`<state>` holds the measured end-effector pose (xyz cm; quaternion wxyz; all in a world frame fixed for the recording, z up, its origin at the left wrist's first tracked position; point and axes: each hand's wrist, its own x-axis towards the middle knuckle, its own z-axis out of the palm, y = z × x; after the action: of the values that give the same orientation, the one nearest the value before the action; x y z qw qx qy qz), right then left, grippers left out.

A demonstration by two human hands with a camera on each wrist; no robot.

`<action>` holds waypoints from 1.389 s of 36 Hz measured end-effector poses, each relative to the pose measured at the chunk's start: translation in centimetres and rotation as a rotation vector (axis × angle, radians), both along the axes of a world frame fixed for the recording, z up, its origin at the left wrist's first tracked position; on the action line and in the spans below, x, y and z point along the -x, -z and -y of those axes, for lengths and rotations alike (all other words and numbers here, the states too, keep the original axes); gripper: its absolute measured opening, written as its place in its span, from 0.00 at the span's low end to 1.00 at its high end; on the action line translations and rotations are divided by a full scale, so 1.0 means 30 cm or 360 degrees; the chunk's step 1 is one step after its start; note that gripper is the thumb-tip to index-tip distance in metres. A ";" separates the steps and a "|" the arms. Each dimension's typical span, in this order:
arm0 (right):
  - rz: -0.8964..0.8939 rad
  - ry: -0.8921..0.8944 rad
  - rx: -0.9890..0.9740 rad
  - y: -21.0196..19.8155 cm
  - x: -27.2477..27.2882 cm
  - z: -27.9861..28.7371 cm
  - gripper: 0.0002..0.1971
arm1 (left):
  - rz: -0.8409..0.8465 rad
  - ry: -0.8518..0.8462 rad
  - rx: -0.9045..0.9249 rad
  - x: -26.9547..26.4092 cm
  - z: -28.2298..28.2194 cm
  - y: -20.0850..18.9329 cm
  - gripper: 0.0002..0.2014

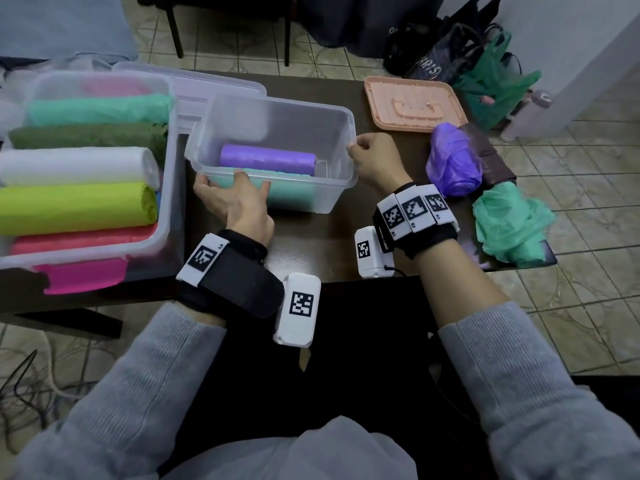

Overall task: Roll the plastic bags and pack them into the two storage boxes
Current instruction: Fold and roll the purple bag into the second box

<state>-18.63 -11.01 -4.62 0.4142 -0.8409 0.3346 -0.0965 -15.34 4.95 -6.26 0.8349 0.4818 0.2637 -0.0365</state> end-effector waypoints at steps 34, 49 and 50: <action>-0.0835 0.0881 0.0320 0.119 0.554 0.304 0.34 | 0.1519 0.2471 -0.2603 0.296 0.258 0.273 0.33; -0.0176 0.0994 -0.1016 0.102 0.380 0.143 0.34 | 0.1235 0.2633 -0.2183 0.243 0.273 0.213 0.37; -0.0161 0.0993 -0.1093 0.096 0.390 0.149 0.30 | 0.1172 0.2585 -0.2030 0.237 0.275 0.191 0.38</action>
<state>-30.32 -15.48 -7.51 0.6030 -0.5178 0.6040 -0.0591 -22.45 -3.30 -12.00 0.1868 0.8369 -0.4276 -0.2863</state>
